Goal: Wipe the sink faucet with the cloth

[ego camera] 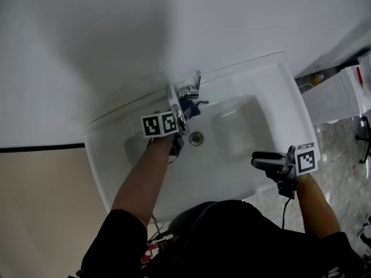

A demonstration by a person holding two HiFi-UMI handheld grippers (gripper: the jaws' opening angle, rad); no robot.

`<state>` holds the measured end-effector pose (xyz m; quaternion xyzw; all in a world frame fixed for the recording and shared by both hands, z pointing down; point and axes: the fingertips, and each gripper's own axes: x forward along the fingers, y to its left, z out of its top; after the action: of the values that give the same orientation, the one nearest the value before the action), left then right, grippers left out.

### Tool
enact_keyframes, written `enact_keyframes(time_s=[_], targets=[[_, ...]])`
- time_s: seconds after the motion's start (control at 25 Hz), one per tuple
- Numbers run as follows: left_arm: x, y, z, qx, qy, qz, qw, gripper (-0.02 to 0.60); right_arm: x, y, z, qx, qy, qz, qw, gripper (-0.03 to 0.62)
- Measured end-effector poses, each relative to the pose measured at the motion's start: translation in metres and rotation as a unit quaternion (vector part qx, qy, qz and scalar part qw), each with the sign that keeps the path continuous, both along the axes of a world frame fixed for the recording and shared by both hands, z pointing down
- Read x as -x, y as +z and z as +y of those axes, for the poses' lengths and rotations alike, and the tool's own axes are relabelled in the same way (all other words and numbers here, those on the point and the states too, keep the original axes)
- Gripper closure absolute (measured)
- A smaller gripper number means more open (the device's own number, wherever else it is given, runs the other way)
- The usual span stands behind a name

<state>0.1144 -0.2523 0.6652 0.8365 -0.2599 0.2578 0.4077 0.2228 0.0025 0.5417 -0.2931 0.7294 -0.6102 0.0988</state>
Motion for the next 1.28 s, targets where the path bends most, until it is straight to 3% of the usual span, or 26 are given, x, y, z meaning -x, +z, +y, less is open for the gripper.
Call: enact_keyframes(time_s=[0.2, 0.36, 0.44, 0.52, 0.6, 0.72, 1.04, 1.28], targets=[[0.002, -0.011, 0.005, -0.013, 0.025, 0.030, 0.9992, 0.426, -0.001, -0.001, 0.000, -0.005, 0.006, 0.000, 1.000, 0.362], [0.016, -0.085, 0.005, -0.090, 0.058, 0.095, 0.9898, 0.426, 0.005, -0.013, -0.003, -0.016, -0.004, -0.005, 1.000, 0.362], [0.027, -0.113, -0.003, -0.144, 0.081, 0.071, 0.9837, 0.426, 0.009, -0.019, -0.005, -0.019, -0.008, -0.005, 1.000, 0.362], [0.037, -0.113, -0.015, -0.174, 0.102, 0.011, 0.9794, 0.426, 0.015, -0.022, -0.007, -0.020, -0.013, 0.000, 1.000, 0.362], [0.039, -0.096, -0.022, -0.170, 0.121, -0.033, 0.9773, 0.426, 0.021, -0.024, -0.008, -0.017, -0.019, 0.006, 1.000, 0.362], [0.037, -0.085, -0.025, -0.171, 0.152, -0.047, 0.9724, 0.426, 0.031, -0.025, -0.008, -0.011, -0.026, 0.013, 1.000, 0.362], [0.024, -0.118, -0.026, -0.286, 0.259, -0.082, 0.9189, 0.426, 0.034, -0.042, -0.019, -0.008, -0.044, 0.032, 0.998, 0.362], [0.022, -0.171, -0.026, -0.353, 0.295, -0.061, 0.8860, 0.426, 0.043, -0.050, -0.022, -0.018, -0.050, 0.034, 0.998, 0.362]])
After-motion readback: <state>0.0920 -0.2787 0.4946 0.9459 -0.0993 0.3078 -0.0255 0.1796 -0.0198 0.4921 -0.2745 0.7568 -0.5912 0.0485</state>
